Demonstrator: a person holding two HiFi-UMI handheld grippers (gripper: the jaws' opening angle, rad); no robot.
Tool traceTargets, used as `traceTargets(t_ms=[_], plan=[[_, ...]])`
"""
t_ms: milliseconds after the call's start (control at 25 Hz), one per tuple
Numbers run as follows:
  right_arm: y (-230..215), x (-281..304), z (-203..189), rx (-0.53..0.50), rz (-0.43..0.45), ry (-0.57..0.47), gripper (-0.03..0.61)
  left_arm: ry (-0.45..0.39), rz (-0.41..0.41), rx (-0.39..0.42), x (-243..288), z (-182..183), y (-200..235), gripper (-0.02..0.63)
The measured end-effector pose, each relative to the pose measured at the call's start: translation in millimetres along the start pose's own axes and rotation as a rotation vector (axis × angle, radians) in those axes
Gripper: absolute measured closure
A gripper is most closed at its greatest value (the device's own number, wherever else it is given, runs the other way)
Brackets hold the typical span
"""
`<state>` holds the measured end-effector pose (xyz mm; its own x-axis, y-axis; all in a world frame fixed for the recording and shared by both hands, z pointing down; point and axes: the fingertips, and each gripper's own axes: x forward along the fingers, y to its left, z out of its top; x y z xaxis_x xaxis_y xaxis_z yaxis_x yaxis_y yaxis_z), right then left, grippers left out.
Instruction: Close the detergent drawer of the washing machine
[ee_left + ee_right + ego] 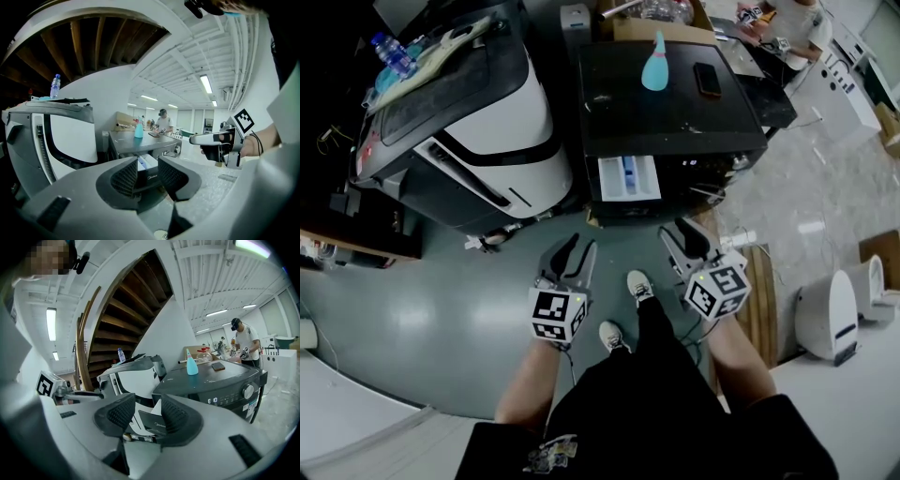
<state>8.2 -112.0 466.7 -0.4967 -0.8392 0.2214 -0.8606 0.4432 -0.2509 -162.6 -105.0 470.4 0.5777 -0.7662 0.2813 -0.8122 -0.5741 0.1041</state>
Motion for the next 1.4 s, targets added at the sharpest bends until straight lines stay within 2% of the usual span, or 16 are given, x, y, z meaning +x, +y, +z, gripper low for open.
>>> traceTargets(t_ms=[160, 440, 840, 1240, 1400], plan=[[-22.6, 18.3, -11.4, 0.013, -0.013, 0.039, 0.368, 0.043, -0.007, 0.012, 28.0, -13.1, 4.5, 0.438], [-57.4, 45.1, -35.7, 0.03, -0.027, 0.122, 0.311, 0.1, 0.003, 0.013, 71.4, -35.0, 19.2, 0.379], [-89.5, 78.5, -73.0, 0.104, -0.04, 0.204, 0.336, 0.207, 0.014, -0.061, 118.2, -78.1, 41.0, 0.364], [-109.1, 99.8, -102.8, 0.136, -0.081, 0.283, 0.354, 0.261, 0.023, -0.078, 152.0, -96.6, 60.6, 0.364], [-115.5, 101.6, -112.0, 0.149, -0.112, 0.307, 0.397, 0.274, 0.02, -0.087, 158.5, -100.2, 63.1, 0.37]])
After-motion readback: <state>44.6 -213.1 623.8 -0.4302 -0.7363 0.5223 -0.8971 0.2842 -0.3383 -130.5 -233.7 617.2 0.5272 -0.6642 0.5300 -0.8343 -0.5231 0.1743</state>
